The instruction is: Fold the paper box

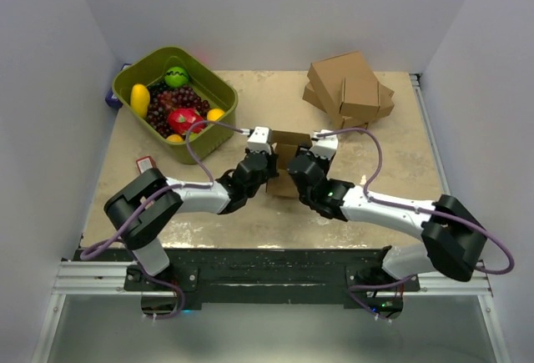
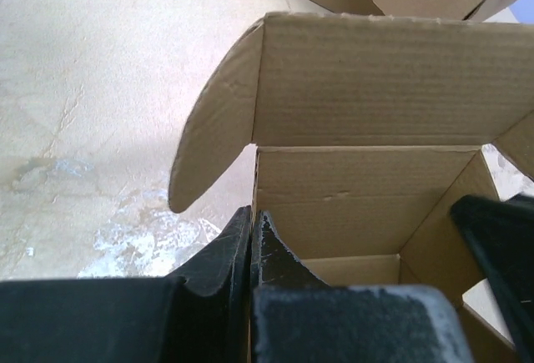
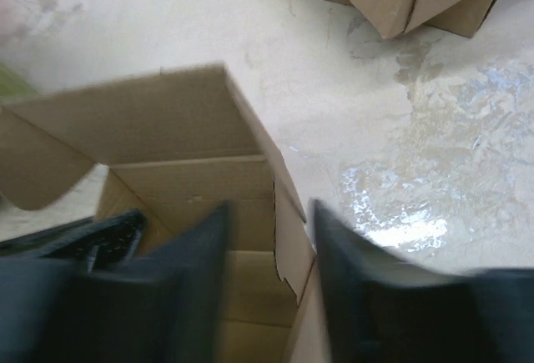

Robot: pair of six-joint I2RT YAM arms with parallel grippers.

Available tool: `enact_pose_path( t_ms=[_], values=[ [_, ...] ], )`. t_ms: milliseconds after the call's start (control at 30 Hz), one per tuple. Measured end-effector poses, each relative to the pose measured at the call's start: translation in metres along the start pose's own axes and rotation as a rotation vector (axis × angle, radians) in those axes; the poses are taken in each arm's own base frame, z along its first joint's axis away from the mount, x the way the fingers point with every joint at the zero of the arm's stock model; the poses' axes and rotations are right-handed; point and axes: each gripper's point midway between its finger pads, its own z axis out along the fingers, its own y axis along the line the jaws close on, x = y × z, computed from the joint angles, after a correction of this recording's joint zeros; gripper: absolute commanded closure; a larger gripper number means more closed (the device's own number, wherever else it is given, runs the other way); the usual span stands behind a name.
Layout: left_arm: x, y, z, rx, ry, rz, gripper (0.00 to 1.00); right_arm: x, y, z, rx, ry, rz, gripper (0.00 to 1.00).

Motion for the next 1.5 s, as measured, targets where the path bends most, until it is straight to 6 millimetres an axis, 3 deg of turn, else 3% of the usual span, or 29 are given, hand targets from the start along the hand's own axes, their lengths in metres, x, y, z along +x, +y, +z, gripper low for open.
enact_pose_path(
  t_ms=[67,167,333,533,700,800,1033,1200,1233,1300,1333,1500],
  values=[
    [0.001,-0.001,-0.003,0.001,-0.001,0.002,1.00,-0.010,0.001,-0.007,-0.022,0.001,0.033,0.22],
    [0.003,-0.002,-0.008,-0.005,-0.013,0.009,1.00,-0.024,-0.002,-0.018,-0.054,0.007,0.071,0.09],
    [0.005,-0.006,-0.018,-0.011,-0.032,0.038,1.00,-0.036,-0.008,-0.032,-0.097,0.027,0.072,0.02],
    [0.006,-0.006,-0.024,-0.022,-0.044,0.071,1.00,-0.052,-0.003,-0.033,-0.159,0.061,-0.004,0.01],
    [0.006,-0.002,-0.030,-0.034,-0.062,0.082,1.00,-0.093,0.002,-0.032,-0.197,0.059,0.031,0.02],
    [0.006,-0.002,-0.034,-0.039,-0.084,0.097,1.00,-0.104,0.007,-0.038,-0.234,0.056,0.045,0.03],
    [0.003,-0.003,-0.040,-0.044,-0.118,0.158,1.00,-0.093,0.020,-0.041,-0.318,0.095,-0.017,0.01],
    [0.003,-0.002,-0.046,-0.050,-0.148,0.205,0.99,-0.084,0.015,-0.043,-0.305,0.132,-0.010,0.01],
    [0.003,-0.002,-0.048,-0.048,-0.155,0.209,0.90,-0.082,0.012,-0.044,-0.298,0.144,-0.003,0.01],
    [0.004,-0.003,-0.050,-0.044,-0.162,0.224,0.84,-0.081,0.007,-0.048,-0.287,0.162,0.016,0.01],
    [0.005,-0.005,-0.052,-0.038,-0.163,0.229,0.75,-0.081,0.005,-0.050,-0.289,0.167,0.031,0.01],
    [0.022,0.001,-0.062,-0.028,-0.126,0.277,0.57,-0.084,-0.009,-0.065,-0.299,0.173,0.089,0.01]
  ],
)
